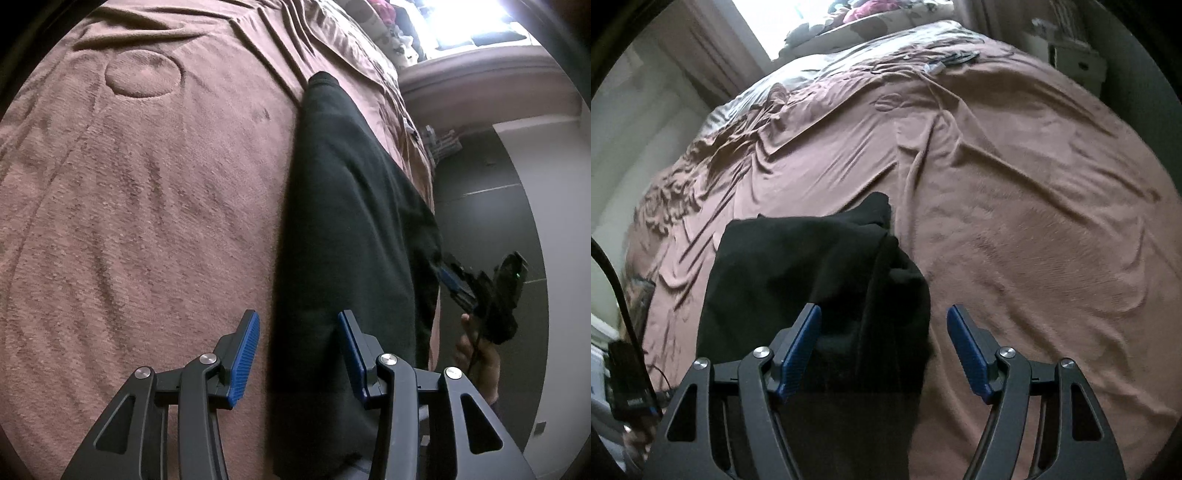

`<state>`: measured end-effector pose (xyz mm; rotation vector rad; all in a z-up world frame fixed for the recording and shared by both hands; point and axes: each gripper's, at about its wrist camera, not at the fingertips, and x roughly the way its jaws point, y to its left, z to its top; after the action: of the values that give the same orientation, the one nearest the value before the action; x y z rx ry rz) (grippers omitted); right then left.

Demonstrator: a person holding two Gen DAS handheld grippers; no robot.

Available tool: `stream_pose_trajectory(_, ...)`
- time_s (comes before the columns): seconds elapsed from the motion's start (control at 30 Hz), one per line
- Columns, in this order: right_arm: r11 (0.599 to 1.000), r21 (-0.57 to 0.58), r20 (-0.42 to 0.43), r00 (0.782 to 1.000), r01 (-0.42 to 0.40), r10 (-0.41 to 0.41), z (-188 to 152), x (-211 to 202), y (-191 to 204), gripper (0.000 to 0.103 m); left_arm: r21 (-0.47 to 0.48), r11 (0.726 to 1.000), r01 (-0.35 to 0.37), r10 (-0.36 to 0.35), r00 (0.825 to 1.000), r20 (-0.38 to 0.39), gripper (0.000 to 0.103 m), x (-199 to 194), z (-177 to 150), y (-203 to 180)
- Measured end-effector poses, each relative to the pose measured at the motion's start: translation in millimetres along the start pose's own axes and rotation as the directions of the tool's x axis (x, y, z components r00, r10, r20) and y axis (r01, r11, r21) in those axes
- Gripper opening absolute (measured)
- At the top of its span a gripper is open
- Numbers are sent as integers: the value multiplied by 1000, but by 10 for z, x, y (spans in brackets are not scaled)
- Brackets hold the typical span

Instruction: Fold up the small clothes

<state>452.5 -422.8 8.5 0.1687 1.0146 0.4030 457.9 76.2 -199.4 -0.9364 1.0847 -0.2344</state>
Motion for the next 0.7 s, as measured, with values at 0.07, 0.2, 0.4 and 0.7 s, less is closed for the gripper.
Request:
stream_pose_trajectory(0.07, 1000, 27, -8, 1000, -16, 16, 88, 69, -83, 52, -1, 1000, -3, 3, 1000, -7, 45, 22, 5, -3)
stream_pose_trajectory(0.2, 1000, 15, -26, 999, -27, 28, 164, 196, -97, 15, -4, 1000, 6, -6, 1000, -19, 45, 67, 13, -13)
stream_pose_trajectory(0.4, 1000, -18, 7, 1000, -11, 11, 127, 129, -10, 3, 21, 1000, 18, -17, 999, -51, 46, 149, 15, -97)
stream_pose_trajectory(0.7, 1000, 26, 16, 1000, 7, -7, -56, -22, -141, 3, 49, 999, 20, -16, 997, -80, 46, 215, 37, -178)
